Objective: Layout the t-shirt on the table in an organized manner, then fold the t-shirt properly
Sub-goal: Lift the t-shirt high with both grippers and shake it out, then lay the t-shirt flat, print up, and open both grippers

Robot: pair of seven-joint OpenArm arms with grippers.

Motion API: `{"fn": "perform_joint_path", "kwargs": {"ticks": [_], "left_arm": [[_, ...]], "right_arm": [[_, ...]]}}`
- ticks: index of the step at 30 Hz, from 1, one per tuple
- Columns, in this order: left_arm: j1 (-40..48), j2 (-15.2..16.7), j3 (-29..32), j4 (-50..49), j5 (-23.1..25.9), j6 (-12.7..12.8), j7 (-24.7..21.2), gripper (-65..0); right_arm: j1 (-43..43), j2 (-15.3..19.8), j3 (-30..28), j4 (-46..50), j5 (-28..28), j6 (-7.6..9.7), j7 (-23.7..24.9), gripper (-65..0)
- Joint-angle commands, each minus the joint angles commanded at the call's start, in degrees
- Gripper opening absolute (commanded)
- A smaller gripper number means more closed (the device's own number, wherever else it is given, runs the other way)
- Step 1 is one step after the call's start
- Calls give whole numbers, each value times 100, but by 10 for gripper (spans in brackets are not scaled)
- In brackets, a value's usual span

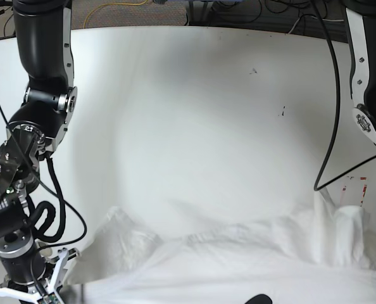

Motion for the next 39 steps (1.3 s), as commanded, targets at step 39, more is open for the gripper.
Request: {"fn": "perform_joint_path", "kwargs": {"ticks": [39], "left_arm": [[6769, 651, -1099, 1108, 26, -809, 9, -650]], "right_arm": [[-6338, -1503, 1987, 185, 53, 0, 1046, -650]]}}
